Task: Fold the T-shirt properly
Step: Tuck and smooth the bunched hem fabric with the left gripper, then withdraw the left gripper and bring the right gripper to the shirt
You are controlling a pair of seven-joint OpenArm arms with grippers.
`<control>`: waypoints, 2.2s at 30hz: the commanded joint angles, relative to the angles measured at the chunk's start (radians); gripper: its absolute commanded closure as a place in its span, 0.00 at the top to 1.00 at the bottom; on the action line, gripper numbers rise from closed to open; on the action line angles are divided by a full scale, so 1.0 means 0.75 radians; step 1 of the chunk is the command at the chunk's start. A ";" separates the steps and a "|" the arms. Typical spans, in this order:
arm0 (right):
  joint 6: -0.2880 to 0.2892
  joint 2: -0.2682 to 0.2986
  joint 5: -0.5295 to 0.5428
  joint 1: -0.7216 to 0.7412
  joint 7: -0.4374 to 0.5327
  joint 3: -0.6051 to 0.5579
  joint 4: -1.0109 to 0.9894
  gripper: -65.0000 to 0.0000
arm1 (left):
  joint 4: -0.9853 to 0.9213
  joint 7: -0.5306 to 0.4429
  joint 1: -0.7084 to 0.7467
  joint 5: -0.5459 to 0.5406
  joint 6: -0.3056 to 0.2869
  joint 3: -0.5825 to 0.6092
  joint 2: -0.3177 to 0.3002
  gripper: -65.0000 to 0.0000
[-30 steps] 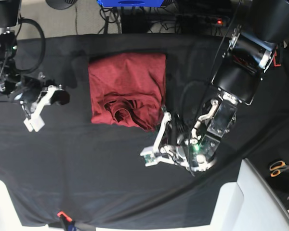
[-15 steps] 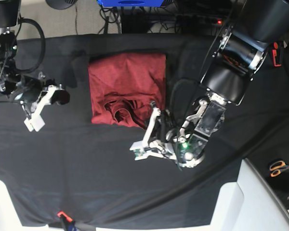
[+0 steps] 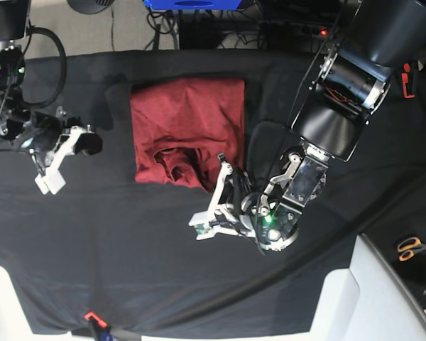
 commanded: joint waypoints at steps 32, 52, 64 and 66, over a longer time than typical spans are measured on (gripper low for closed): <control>0.009 0.020 0.024 0.025 0.024 0.008 0.017 0.00 | 0.025 -0.011 -0.037 -0.004 -0.001 -0.004 -0.057 0.00; 0.011 0.020 0.024 0.018 0.018 0.002 0.019 0.00 | 0.087 -0.004 -0.051 0.108 -0.001 -0.065 -0.043 0.62; 0.013 0.087 -0.150 -0.006 0.022 -0.123 0.197 0.00 | 0.841 0.194 0.297 0.120 -0.001 -0.298 -0.141 0.00; 0.013 0.087 -0.299 -0.027 0.022 -0.191 0.308 0.00 | 0.891 0.192 0.389 0.118 -0.001 -0.300 -0.201 0.00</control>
